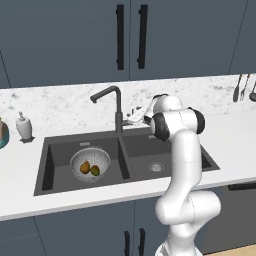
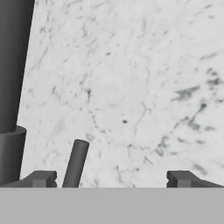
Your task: Put the colander in the sink, put the pear, mango in the colander, and turn on the sink faucet and pour water over the colander.
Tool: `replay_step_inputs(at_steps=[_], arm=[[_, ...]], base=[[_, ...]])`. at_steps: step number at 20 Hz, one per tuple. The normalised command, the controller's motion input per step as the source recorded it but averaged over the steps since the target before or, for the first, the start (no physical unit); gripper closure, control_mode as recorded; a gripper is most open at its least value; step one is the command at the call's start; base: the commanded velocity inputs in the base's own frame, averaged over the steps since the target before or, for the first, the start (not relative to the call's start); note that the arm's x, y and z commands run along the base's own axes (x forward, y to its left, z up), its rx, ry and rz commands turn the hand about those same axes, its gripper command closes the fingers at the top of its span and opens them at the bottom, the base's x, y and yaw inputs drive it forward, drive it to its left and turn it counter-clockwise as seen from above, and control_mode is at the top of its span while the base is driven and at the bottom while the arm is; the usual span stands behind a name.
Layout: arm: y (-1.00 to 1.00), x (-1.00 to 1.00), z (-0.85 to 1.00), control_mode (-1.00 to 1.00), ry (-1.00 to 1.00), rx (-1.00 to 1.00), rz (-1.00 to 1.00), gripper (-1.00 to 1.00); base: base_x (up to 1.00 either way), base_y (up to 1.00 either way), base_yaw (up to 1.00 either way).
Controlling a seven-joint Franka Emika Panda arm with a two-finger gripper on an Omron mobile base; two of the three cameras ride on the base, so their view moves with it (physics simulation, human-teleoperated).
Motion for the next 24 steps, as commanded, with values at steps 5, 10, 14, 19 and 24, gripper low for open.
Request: replay_step_inputs(at_steps=[5, 10, 14, 19, 24], arm=[[0.00, 0.23, -0.05, -1.00, 0.00, 0.00, -0.07, -1.00], [0.07, 0.11, 0.00, -1.00, 0.00, 0.00, -0.07, -1.00], [0.07, 0.15, 0.00, -1.00, 0.00, 0.00, -0.06, -1.00], [0.14, 0.19, 0.00, -1.00, 0.00, 0.00, -0.07, 1.00], [0.09, 0.22, 0.00, -1.00, 0.01, 0.00, -0.07, 1.00]], base=[[0.00, 0.00, 0.00], [0.00, 0.00, 0.00], [0.00, 0.00, 0.00], [0.00, 0.00, 0.00], [0.00, 0.00, 0.00]])
